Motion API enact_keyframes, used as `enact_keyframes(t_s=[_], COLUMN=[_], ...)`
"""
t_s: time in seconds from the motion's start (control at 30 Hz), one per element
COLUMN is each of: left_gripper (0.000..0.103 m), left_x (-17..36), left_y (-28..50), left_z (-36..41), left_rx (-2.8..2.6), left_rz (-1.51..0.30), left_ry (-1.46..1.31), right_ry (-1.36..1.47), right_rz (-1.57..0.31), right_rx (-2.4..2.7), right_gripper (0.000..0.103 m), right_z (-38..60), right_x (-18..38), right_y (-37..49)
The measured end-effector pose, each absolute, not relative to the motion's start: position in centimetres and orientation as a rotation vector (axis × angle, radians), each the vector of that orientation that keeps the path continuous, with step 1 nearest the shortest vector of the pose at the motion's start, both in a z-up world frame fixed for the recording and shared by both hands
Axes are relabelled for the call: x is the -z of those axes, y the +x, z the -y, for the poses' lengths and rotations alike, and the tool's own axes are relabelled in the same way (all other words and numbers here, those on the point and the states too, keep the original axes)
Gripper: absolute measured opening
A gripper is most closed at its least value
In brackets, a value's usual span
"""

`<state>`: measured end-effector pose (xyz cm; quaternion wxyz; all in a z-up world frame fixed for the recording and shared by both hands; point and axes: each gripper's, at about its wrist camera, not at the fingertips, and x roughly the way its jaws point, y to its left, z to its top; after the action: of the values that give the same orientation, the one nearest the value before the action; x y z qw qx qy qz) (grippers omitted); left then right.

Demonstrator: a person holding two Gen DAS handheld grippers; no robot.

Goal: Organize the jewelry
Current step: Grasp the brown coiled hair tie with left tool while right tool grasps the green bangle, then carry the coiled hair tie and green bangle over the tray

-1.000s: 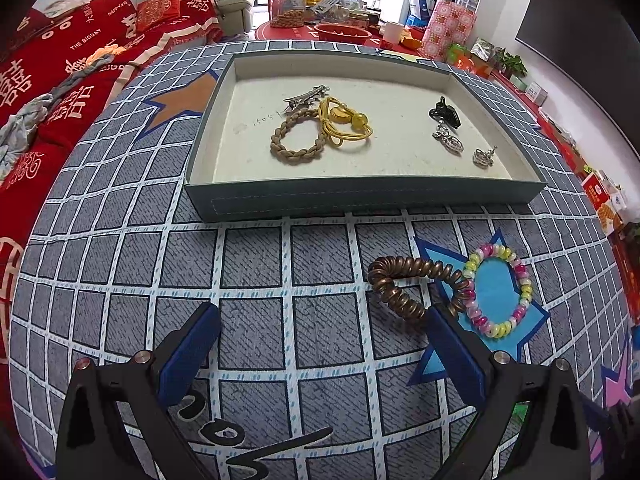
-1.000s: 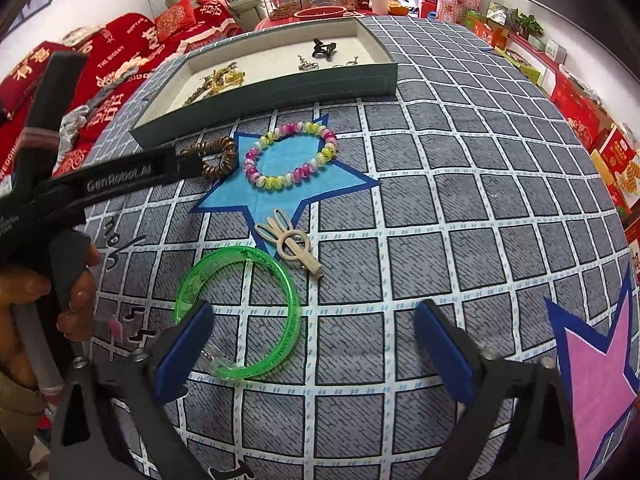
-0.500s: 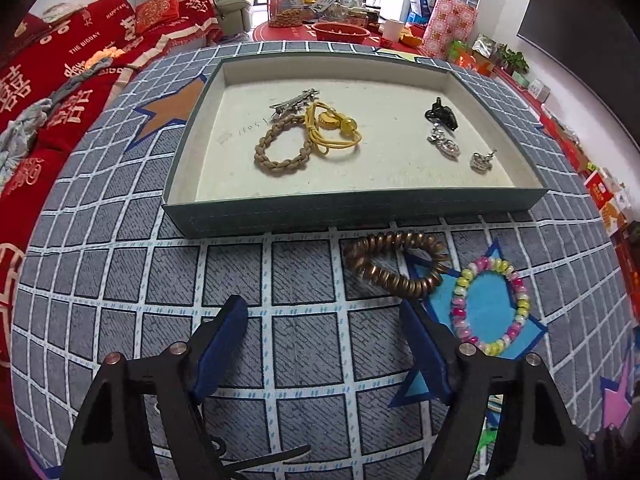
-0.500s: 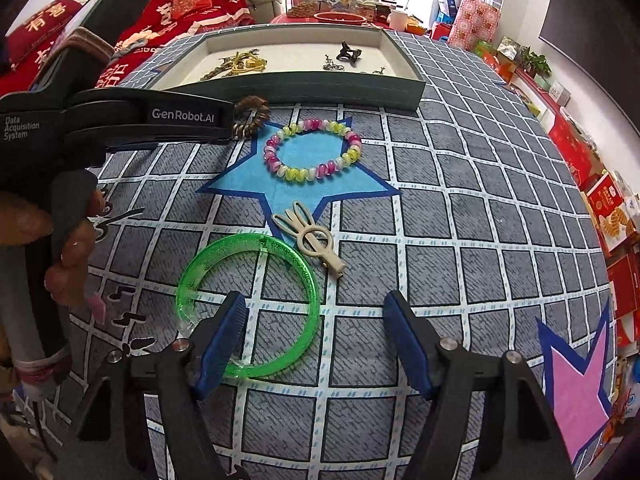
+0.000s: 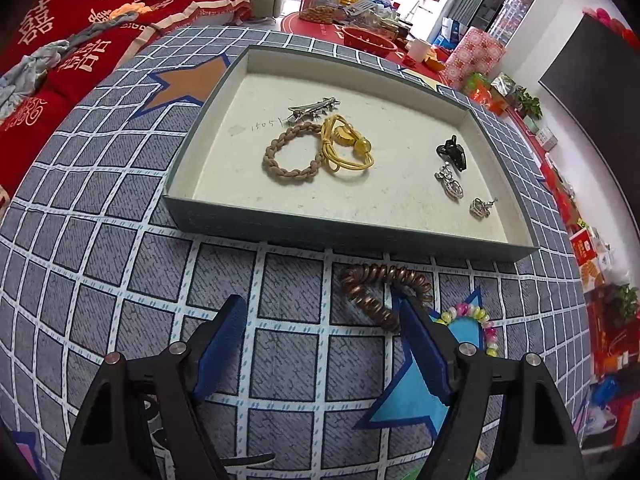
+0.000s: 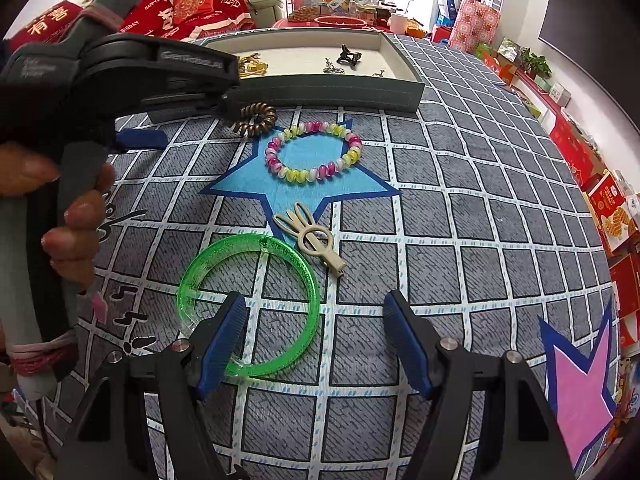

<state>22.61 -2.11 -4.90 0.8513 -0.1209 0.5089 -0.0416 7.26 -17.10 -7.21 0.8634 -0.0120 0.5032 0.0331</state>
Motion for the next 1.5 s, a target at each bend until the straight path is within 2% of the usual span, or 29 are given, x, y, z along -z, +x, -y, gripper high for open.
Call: enact_keyframes(t_s=[0.07, 0.1, 0.13, 0.2, 0.27, 0.3, 0.37, 0.4, 0.43, 0.47, 0.5, 0.53, 0.57, 1.0, 1.5], left_gripper=[0.089, 0.085, 0.075, 0.072, 0.049, 0.048, 0.037, 0.036, 0.024, 0.024, 0.024, 0.024, 0.024, 0.024, 0.024], left_x=[4.9, 4.9, 4.9, 4.9, 4.8, 4.8, 4.7, 4.6, 4.5, 4.5, 4.5, 4.4, 4.3, 2.2, -2.4], left_y=[22.8, 22.8, 22.8, 22.9, 22.8, 22.8, 22.9, 22.8, 22.8, 22.7, 22.6, 22.3, 22.1, 18.7, 19.5], left_z=[2.6, 2.7, 3.0, 3.3, 3.4, 3.5, 3.6, 3.6, 3.7, 3.7, 3.6, 3.5, 3.4, 0.4, -1.2], left_rx=[0.084, 0.083, 0.073, 0.069, 0.078, 0.095, 0.114, 0.125, 0.136, 0.153, 0.167, 0.181, 0.193, 0.318, 0.342], left_rz=[-1.074, -1.076, -1.075, -1.074, -1.068, -1.066, -1.064, -1.059, -1.053, -1.053, -1.052, -1.046, -1.04, -0.97, -0.862], left_ry=[-0.252, -0.25, -0.233, -0.206, -0.196, -0.202, -0.205, -0.197, -0.184, -0.179, -0.178, -0.178, -0.177, -0.13, -0.126], right_ry=[-0.031, -0.032, -0.033, -0.035, -0.038, -0.041, -0.046, -0.05, -0.054, -0.057, -0.059, -0.052, -0.04, 0.181, 0.203], right_rz=[-1.054, -1.053, -1.053, -1.051, -1.05, -1.048, -1.045, -1.043, -1.04, -1.038, -1.035, -1.035, -1.034, -1.022, -0.934], right_rx=[-0.069, -0.07, -0.071, -0.077, -0.084, -0.089, -0.096, -0.101, -0.107, -0.11, -0.108, -0.109, -0.112, -0.148, -0.154], right_gripper=[0.074, 0.074, 0.074, 0.072, 0.067, 0.065, 0.056, 0.053, 0.043, 0.029, 0.022, 0.01, 0.008, 0.008, 0.008], right_z=[16.9, 16.9, 16.9, 16.8, 16.6, 16.5, 16.3, 16.1, 16.0, 15.9, 15.9, 15.9, 16.1, 20.1, 21.8], right_x=[7.2, 7.2, 7.2, 7.2, 7.1, 7.1, 7.0, 7.0, 6.9, 6.8, 6.8, 6.8, 6.8, 5.4, 0.1], right_y=[7.2, 7.2, 7.2, 7.2, 7.2, 7.1, 7.0, 7.0, 7.0, 6.9, 6.9, 6.9, 6.9, 7.5, 13.3])
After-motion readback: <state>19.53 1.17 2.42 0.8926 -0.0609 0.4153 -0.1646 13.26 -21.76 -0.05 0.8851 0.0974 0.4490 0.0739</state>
